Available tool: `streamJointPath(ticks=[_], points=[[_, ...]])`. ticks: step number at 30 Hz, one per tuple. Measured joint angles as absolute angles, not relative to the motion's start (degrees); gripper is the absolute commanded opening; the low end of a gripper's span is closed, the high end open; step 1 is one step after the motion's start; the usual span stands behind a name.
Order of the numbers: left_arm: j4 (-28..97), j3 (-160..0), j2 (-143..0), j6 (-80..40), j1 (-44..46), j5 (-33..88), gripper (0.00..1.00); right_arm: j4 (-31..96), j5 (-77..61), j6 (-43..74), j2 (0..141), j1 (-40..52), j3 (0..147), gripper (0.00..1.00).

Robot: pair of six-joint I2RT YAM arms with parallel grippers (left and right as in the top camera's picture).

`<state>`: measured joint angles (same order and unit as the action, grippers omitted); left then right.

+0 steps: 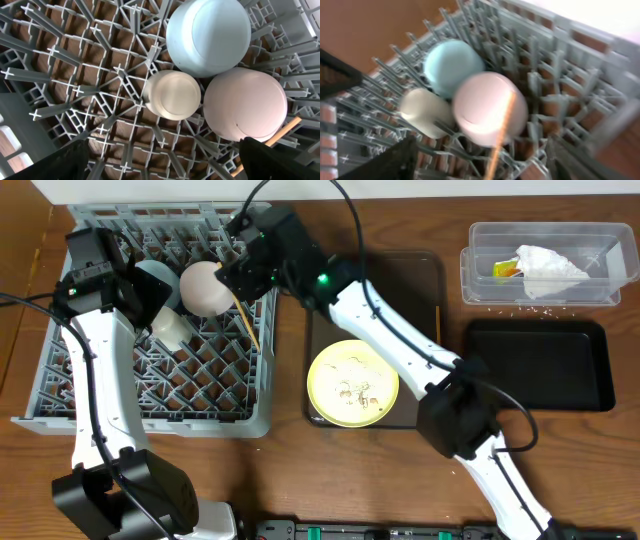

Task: Sort waste into correct bins and load items into the dishwasher

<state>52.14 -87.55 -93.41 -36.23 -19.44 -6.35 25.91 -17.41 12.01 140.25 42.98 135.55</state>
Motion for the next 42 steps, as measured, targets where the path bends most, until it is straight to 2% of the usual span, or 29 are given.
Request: streamJointPath(ticks=[4,13,21,29,32,36,39,42], points=[[52.1,-87.5,-93.4,-36.2,-19.4,-6.3,0.97,31.4,-14.7,12.8,140.0,40.1,135.7,0.99],[52.1,-87.5,-93.4,-36.2,-19.4,-6.3,0.97,48.0,-6.5,14.0,132.6,27.2,135.8,0.99],[52.0,-87.5,-93.4,-36.4,-19.4,-6.3,0.97,57.4,-3.7,14.3,128.2,15.4,136.8,0.99],[49.9,-87.5,-93.4,-39.1,-19.4,-4.6,0.97,59.5,-3.4,14.3,128.4,10.8,136.7,0.99],[49.3,-87.5,-93.4,-39.3,-19.5,-1.2,0.96,59.6,-3.4,14.3,128.4,9.8,136.7,0.99],[42.7,-87.5,-93.4,-36.6,-18.8,10.9,0.96,59.7,-3.3,14.3,128.4,9.0,136.7,0.99],[36.8,-87.5,-93.5,-32.2,-15.9,18.9,0.96,59.7,-3.3,14.3,128.4,8.9,136.7,0.99],[34.7,-87.5,-93.6,-29.8,-11.6,20.1,0.92,59.8,-3.4,14.3,128.4,8.9,136.7,0.99]])
